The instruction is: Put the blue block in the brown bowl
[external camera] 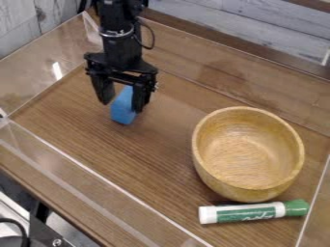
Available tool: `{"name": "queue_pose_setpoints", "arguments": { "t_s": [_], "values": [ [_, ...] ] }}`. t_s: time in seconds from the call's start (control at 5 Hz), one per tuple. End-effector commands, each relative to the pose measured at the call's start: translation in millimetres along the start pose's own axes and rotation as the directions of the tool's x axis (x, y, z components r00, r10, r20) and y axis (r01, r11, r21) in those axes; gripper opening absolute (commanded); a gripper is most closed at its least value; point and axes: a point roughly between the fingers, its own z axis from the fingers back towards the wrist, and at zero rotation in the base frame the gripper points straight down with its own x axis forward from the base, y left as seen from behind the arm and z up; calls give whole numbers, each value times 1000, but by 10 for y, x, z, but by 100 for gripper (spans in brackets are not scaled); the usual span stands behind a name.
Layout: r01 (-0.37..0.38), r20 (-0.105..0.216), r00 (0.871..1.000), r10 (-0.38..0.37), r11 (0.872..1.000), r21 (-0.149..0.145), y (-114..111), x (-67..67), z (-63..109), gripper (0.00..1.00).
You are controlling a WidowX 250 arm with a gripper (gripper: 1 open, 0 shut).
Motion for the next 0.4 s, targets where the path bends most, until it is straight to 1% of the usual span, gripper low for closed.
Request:
{"name": "queue_pose_setpoints", "arguments": {
  "t_s": [0.0, 0.2],
  "values": [
    [-9, 53, 999, 9, 1000, 4, 52, 103, 95, 100],
    [-11, 59, 998, 11, 1000, 1, 71, 125, 86, 100]
  ]
}}
